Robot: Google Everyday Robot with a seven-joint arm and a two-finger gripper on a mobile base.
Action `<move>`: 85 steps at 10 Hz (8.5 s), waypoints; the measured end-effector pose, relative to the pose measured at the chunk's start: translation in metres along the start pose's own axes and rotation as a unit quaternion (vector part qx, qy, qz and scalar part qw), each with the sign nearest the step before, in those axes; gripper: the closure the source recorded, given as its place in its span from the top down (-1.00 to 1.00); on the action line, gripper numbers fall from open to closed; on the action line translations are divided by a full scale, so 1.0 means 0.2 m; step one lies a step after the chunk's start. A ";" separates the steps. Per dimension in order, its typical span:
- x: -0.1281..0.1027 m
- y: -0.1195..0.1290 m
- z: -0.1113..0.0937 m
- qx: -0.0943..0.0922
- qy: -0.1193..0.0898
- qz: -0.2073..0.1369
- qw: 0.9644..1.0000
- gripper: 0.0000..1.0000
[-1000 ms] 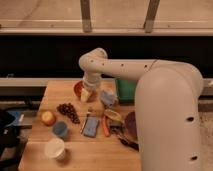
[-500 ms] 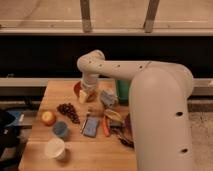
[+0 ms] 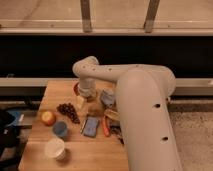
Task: Place fork in red bowl
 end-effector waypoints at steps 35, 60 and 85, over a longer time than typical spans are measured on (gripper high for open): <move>0.02 -0.07 0.05 -0.016 -0.030 0.047 0.998 -1.00; 0.33 -1.14 -1.19 0.113 -0.255 0.200 0.939 -1.00; -0.47 -0.52 -0.33 -0.063 -0.224 0.091 0.968 -0.60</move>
